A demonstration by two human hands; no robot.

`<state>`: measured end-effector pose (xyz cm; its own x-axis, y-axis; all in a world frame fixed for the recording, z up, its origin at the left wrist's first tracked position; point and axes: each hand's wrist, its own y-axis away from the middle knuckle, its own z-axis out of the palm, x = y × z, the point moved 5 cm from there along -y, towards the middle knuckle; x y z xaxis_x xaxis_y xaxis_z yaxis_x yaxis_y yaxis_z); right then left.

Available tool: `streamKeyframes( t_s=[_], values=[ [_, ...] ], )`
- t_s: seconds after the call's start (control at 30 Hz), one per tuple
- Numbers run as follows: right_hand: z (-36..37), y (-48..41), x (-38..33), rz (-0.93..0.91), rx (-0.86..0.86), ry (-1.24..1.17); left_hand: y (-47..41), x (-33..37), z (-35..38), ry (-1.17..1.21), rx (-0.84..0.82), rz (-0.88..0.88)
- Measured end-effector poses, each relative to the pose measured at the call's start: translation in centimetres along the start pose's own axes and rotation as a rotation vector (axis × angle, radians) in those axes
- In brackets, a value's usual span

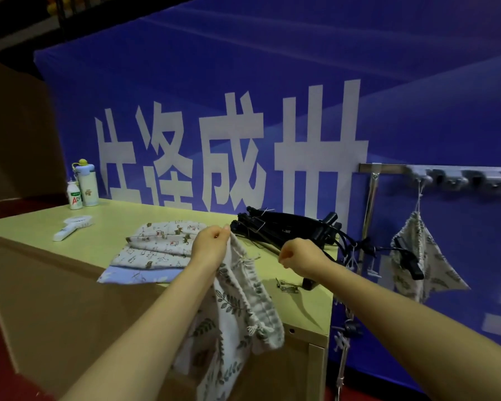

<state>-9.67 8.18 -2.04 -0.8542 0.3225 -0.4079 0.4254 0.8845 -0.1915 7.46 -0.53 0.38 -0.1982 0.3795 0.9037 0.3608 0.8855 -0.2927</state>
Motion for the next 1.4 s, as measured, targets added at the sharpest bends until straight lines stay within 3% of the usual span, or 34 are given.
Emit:
streamKeyframes(
  t_s=[0.2, 0.77, 1.07, 1.17, 1.27, 1.33, 1.4],
  values=[
    [2.7, -1.4, 1.9, 0.006, -0.049, 0.214, -0.7, -0.6, 1.4, -0.011, -0.035, 0.013],
    [5.2, -3.4, 3.9, 0.018, -0.067, 0.205, -1.9, -1.6, 3.1, 0.013, -0.077, -0.002],
    [5.3, -3.6, 3.2, -0.032, -0.102, 0.365, -1.6, -1.6, 3.1, 0.037, -0.069, -0.022],
    [3.6, -3.5, 2.3, -0.025, 0.043, 0.210, -1.6, -1.6, 2.9, 0.042, -0.071, -0.020],
    [1.3, -2.6, 0.1, -0.021, 0.171, -0.255, -1.6, -1.8, 2.4, 0.048, -0.057, -0.033],
    [0.5, -1.4, -2.0, -0.042, 0.138, -0.587, -1.5, -2.0, 2.2, 0.048, -0.051, -0.033],
    [0.6, -0.1, -4.1, -0.093, 0.035, -0.714, -1.5, -2.0, 2.1, 0.046, -0.049, -0.036]
  ],
)
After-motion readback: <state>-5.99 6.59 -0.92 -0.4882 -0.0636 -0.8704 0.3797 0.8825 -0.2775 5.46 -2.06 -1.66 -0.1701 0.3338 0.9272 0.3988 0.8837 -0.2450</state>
